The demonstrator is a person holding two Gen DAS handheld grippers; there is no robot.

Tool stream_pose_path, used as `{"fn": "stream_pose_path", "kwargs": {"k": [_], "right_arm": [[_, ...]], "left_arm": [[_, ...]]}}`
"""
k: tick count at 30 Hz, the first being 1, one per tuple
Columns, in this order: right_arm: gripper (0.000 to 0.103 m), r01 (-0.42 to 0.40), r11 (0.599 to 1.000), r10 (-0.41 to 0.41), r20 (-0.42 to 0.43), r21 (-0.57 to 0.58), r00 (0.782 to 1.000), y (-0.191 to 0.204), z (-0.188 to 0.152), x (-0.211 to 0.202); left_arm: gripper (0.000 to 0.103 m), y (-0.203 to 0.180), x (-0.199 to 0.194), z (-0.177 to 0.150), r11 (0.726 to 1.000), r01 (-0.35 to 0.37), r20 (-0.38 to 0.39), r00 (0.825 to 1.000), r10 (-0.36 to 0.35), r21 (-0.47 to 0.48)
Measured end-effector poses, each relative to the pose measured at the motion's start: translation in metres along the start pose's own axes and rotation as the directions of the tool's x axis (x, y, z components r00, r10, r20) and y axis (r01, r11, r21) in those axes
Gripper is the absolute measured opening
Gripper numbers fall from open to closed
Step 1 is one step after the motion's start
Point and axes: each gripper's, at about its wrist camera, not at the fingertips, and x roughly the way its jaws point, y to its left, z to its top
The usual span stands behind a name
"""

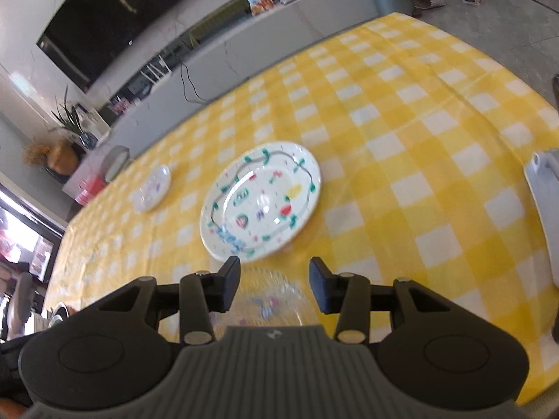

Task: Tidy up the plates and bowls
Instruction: 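Lift the glass plate with both tools and lower it beside the bowl stack, then open both tools and move them to the painted white plate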

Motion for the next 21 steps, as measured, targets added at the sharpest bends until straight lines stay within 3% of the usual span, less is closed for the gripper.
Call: {"fn": "stream_pose_path", "kwargs": {"k": [8, 17, 21], "right_arm": [[0.041, 0.003, 0.996, -0.005, 0.02, 0.093, 1.0, -0.018, 0.02, 0.021], [0.041, 0.041, 0.996, -0.043, 0.026, 0.08, 0.999, -0.022, 0.042, 0.049], [0.032, 0.026, 0.993, -0.027, 0.01, 0.111, 1.0, -0.03, 0.048, 0.06]], "left_arm": [[0.043, 0.007, 0.02, 0.025, 0.994, 0.058, 0.028, 0.998, -0.055, -0.097], [0.051, 0.02, 0.05, 0.041, 0.981, 0.033, 0.038, 0.999, -0.026, -0.191], [0.051, 0.028, 0.062, 0.043, 0.967, 0.061, 0.037, 0.998, -0.054, -0.247]]}}
